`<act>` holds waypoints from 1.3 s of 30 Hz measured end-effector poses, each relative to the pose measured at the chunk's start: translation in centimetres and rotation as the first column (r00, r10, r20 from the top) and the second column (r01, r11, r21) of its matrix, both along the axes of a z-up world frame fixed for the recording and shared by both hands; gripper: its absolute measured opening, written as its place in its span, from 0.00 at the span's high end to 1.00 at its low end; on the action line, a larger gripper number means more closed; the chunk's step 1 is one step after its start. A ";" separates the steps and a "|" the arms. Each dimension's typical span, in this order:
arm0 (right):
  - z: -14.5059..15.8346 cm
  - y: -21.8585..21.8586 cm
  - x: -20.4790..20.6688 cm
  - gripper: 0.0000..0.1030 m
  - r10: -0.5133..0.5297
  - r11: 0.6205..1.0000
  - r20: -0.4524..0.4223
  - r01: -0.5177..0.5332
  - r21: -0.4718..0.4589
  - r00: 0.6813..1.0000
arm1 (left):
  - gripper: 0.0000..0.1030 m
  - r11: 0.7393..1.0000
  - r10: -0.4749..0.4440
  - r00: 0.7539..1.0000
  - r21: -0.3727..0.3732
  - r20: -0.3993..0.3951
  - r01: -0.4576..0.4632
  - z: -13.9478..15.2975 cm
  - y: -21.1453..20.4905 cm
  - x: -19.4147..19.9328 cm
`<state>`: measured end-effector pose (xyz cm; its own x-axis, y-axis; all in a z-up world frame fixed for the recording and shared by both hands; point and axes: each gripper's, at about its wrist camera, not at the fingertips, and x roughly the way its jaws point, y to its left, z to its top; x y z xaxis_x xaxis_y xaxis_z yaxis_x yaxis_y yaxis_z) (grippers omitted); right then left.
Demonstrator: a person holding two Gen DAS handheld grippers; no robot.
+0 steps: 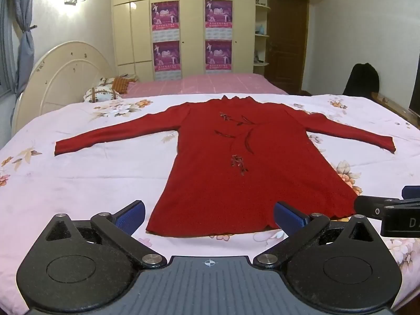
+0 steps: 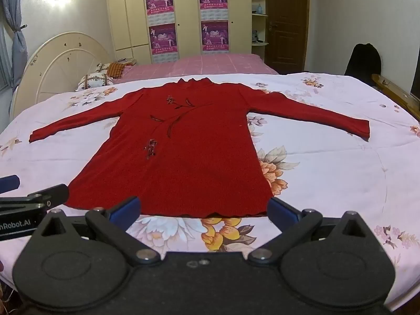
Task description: Fold small clothes
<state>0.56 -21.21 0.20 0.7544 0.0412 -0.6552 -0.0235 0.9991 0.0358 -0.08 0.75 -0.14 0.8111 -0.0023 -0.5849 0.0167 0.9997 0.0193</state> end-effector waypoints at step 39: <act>0.0 0.4 0.4 0.01 0.013 1.000 -0.004 -0.013 0.002 1.000 | 0.00 1.000 0.004 1.000 0.004 0.000 -0.004 0.1 -0.7 0.6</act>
